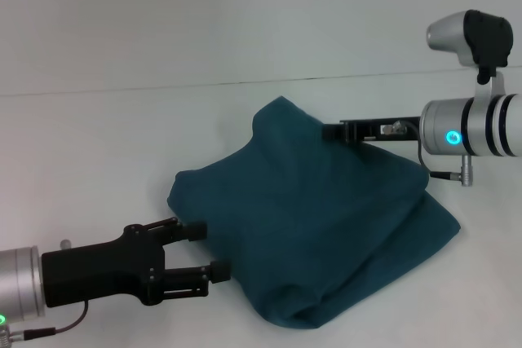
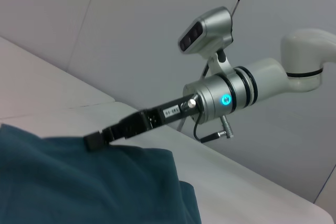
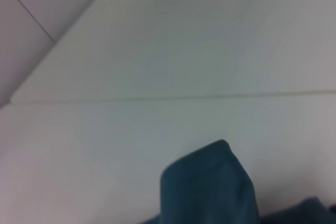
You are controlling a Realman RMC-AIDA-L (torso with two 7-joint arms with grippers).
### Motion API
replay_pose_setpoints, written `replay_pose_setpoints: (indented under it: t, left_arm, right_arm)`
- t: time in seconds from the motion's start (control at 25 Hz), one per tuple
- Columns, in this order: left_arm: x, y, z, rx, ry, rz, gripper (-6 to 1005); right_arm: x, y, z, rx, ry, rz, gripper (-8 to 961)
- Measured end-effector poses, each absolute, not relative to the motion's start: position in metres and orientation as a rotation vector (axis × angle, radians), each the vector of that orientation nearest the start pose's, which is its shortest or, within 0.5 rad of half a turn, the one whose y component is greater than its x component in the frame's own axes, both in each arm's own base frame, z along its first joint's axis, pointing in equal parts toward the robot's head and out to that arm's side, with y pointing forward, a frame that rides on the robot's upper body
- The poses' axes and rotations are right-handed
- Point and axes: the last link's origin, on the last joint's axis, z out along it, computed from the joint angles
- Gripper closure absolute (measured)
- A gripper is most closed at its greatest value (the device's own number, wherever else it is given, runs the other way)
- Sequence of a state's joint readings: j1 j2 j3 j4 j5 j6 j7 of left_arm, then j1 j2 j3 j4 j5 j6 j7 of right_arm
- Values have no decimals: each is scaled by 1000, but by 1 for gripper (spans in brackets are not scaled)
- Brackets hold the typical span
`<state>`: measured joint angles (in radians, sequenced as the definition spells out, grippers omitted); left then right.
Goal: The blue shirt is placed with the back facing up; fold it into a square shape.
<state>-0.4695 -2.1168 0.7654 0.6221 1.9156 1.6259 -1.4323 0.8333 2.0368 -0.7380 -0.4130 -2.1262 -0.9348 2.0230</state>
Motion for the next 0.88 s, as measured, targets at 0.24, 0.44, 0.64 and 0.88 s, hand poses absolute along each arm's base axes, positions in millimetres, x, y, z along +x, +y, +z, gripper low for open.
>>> replay_pose_setpoints:
  t: [0.24,0.44,0.64,0.88]
  left_arm:
    - [-256,299,-24,-2768,-792,-886,126]
    - [-255,299,-24,-2769,-811,-893,125]
    - [-254,300,-23,-2770,-824,-900,125]
    - [-253,300,-24,-2769,-838,-906,126]
  right_arm:
    - [236,438,-10,-2252,1269,548,942]
    - [240,435,6,-2219,1253,622,930]
    - [250,427,20,-2188,1262,665,918]
    - [263,420,24,-2166,1288,659,904]
